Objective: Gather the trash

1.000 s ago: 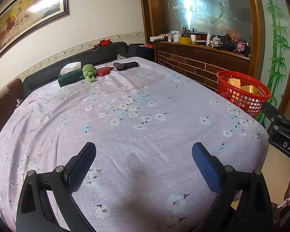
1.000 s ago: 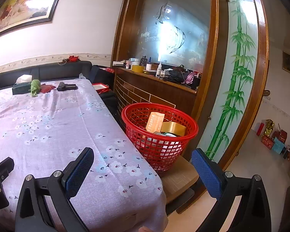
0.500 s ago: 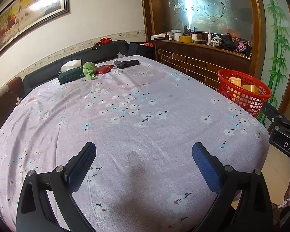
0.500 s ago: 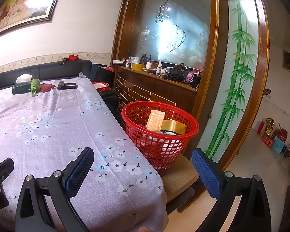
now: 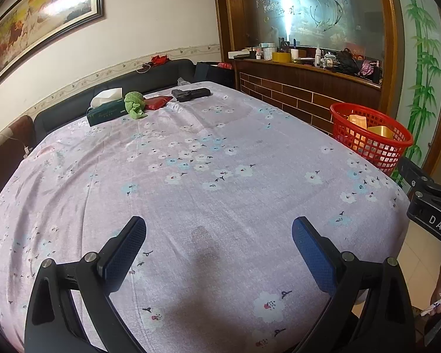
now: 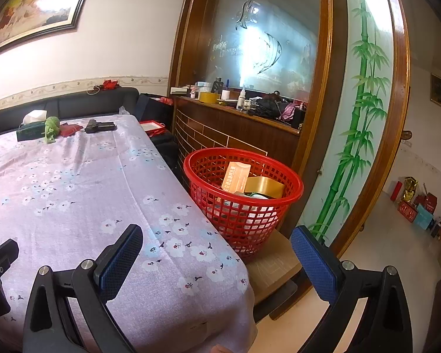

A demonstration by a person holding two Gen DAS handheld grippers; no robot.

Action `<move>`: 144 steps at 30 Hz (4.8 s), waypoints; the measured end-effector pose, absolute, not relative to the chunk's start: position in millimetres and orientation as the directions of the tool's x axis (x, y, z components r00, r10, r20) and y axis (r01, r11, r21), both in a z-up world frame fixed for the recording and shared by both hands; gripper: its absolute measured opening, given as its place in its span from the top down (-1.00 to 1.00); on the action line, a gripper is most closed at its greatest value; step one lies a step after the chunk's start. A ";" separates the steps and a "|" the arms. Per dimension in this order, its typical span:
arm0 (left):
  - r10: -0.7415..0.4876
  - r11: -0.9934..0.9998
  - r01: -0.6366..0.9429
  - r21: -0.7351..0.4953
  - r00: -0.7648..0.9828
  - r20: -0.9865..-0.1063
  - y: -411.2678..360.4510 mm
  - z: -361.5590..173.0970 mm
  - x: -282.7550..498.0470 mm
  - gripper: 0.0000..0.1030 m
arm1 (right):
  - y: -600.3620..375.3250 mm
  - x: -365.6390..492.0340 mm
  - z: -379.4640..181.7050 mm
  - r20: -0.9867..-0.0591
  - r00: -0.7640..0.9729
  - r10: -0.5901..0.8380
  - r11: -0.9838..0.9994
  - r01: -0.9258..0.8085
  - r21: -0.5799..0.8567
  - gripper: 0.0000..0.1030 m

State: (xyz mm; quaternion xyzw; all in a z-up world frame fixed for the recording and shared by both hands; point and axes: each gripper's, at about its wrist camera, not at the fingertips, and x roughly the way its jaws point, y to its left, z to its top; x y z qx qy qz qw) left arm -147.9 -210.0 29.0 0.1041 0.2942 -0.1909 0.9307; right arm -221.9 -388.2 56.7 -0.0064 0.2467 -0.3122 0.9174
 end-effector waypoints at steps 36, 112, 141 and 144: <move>-0.292 0.907 0.415 0.077 0.749 -0.595 -208.1 21.1 -148.7 -0.92 | -392.3 -220.3 47.9 -0.475 0.671 -0.570 0.804 0.575 -0.153 -0.99; -0.017 0.999 0.036 0.004 0.549 -0.836 -7.5 -1.7 3.4 -1.00 | -239.8 43.4 0.7 -0.846 0.530 -0.065 0.991 0.133 0.008 -1.00; -0.007 1.000 0.019 0.005 0.559 -0.829 -7.3 -2.2 3.3 -1.00 | -239.6 43.4 0.6 -0.846 0.530 -0.065 0.991 0.133 0.007 -1.00; -0.006 1.000 0.019 0.005 0.559 -0.829 -7.2 -2.2 3.3 -1.00 | -239.6 43.3 0.2 -0.846 0.530 -0.065 0.991 0.133 0.007 -1.00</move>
